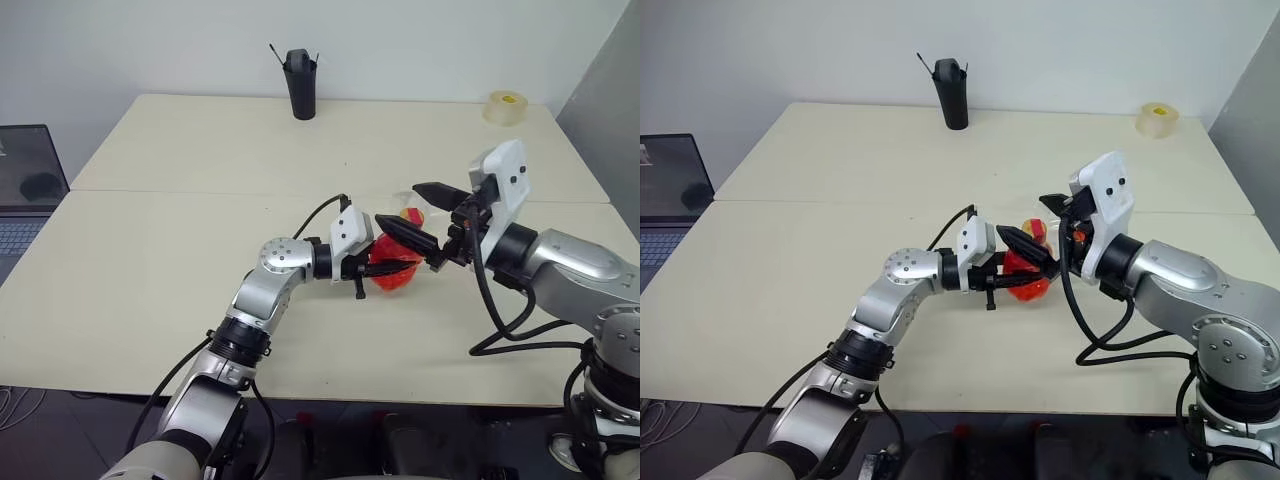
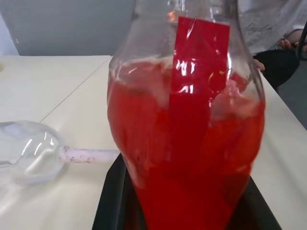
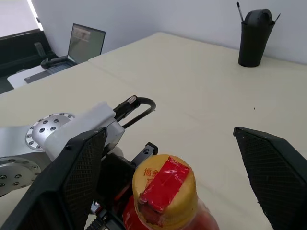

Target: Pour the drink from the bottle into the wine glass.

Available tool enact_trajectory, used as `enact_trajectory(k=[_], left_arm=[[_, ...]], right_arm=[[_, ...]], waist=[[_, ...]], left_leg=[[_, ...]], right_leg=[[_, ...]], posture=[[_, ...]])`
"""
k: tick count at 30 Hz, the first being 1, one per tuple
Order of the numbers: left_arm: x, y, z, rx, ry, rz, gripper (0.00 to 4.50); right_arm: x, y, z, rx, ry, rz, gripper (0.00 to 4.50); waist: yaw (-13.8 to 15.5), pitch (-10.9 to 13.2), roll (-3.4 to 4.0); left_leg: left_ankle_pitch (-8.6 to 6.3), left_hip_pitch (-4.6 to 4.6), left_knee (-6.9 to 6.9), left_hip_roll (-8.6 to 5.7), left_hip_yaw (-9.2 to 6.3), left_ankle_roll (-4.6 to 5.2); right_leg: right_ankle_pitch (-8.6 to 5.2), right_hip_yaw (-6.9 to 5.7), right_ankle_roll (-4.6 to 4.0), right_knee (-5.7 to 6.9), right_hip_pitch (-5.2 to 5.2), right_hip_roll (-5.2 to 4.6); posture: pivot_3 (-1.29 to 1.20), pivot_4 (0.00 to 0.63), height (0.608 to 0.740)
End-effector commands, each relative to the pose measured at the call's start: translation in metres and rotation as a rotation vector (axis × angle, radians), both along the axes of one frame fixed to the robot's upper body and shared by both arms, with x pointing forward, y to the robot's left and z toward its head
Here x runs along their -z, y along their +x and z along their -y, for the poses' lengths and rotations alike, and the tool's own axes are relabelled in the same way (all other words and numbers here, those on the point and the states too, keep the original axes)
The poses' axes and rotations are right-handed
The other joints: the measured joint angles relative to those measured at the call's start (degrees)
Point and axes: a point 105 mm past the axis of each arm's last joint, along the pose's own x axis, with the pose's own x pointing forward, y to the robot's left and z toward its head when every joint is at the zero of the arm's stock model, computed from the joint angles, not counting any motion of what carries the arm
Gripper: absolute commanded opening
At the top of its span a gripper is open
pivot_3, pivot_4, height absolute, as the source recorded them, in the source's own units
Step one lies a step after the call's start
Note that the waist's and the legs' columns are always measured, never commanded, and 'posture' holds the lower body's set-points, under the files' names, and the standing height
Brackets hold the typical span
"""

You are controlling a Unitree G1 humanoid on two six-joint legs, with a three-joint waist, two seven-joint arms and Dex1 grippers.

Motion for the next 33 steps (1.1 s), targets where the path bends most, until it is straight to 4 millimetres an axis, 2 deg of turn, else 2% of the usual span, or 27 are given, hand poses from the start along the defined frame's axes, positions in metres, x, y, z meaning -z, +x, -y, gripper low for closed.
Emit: enact_trajectory(k=[1, 4, 8, 12, 14, 17, 20, 22, 25, 29, 33], left_arm=[[-0.018, -0.001, 0.000, 0.008, -0.050, 0.061, 0.86], [-0.018, 0.000, -0.002, 0.001, -0.047, 0.061, 0.86], [-0.019, 0.002, -0.005, -0.009, -0.044, 0.065, 0.86], [-0.019, 0.005, -0.008, -0.020, -0.038, 0.069, 0.86], [-0.019, 0.006, -0.010, -0.027, -0.037, 0.070, 0.85], [-0.018, 0.008, -0.011, -0.034, -0.033, 0.072, 0.85], [-0.019, 0.009, -0.012, -0.037, -0.033, 0.074, 0.85], [-0.019, 0.009, -0.011, -0.037, -0.034, 0.075, 0.85], [-0.018, 0.008, -0.010, -0.035, -0.037, 0.076, 0.85], [-0.018, 0.006, -0.008, -0.031, -0.042, 0.075, 0.85], [-0.018, 0.005, -0.007, -0.028, -0.043, 0.074, 0.85]], right_arm=[[-0.007, 0.009, 0.007, 0.056, 0.035, 0.046, 4.50], [-0.009, 0.012, 0.018, 0.092, 0.049, 0.051, 4.50], [-0.002, 0.000, 0.037, 0.104, 0.022, 0.018, 4.50], [0.010, -0.029, 0.062, 0.085, -0.044, -0.047, 4.50], [0.008, -0.044, 0.071, 0.062, -0.059, -0.061, 4.50], [-0.001, -0.060, 0.056, -0.073, -0.069, -0.052, 4.50], [-0.014, -0.060, 0.030, -0.177, -0.055, 0.003, 4.50], [-0.017, -0.053, 0.016, -0.197, -0.048, 0.020, 4.50], [-0.012, -0.024, 0.015, -0.081, -0.038, 0.012, 4.50], [-0.005, -0.010, 0.006, -0.059, -0.034, 0.014, 4.50], [-0.008, -0.001, 0.002, -0.047, -0.007, 0.033, 4.50]], waist=[[0.01, 0.00, 0.00], [0.04, 0.00, 0.00], [0.12, 0.00, 0.00], [0.46, 0.00, -0.01], [0.48, 0.00, 0.00], [-0.10, -0.01, 0.01], [-0.51, -0.01, 0.01], [-0.61, -0.01, 0.01], [-0.27, -0.01, 0.00], [0.30, -0.01, 0.01], [0.30, -0.01, 0.01]], left_leg=[[0.00, 0.00, 0.00, 0.00, 0.00, 0.00], [0.00, 0.00, 0.00, -0.01, 0.01, -0.01], [0.00, -0.01, 0.00, 0.00, 0.00, 0.00], [-0.01, -0.07, 0.00, -0.02, -0.03, 0.02], [-0.01, -0.08, 0.01, -0.05, 0.00, 0.02], [-0.02, 0.02, -0.02, -0.01, 0.08, 0.04], [-0.03, 0.26, -0.06, 0.02, 0.23, 0.05], [-0.03, 0.42, -0.12, 0.01, 0.34, 0.05], [-0.02, 0.42, -0.12, 0.06, 0.33, 0.04], [0.00, 0.23, -0.06, 0.02, 0.34, 0.01], [0.01, 0.07, 0.00, 0.02, 0.23, -0.02]], right_leg=[[0.00, 0.00, 0.00, 0.00, 0.00, 0.00], [0.00, 0.00, 0.00, -0.01, 0.00, -0.01], [0.00, 0.00, 0.00, -0.02, 0.00, -0.01], [0.00, -0.04, 0.01, -0.07, 0.03, -0.03], [0.00, -0.02, 0.01, -0.07, 0.03, -0.06], [0.00, 0.05, 0.01, -0.02, 0.04, 0.01], [0.00, 0.09, 0.00, 0.04, 0.12, 0.18], [0.00, 0.17, 0.00, 0.08, 0.17, 0.22], [0.00, 0.20, 0.00, 0.01, 0.23, 0.18], [0.00, 0.19, 0.02, -0.04, 0.12, 0.01], [0.01, 0.16, 0.03, -0.05, 0.03, 0.00]], posture=[[0.00, 0.150, 0.740], [0.00, 0.150, 0.740], [0.00, 0.150, 0.740], [0.00, 0.150, 0.740], [0.00, 0.150, 0.740], [0.00, 0.150, 0.740], [0.00, 0.150, 0.740], [0.00, 0.150, 0.740], [0.00, 0.150, 0.740], [0.00, 0.150, 0.740], [0.00, 0.150, 0.740]])
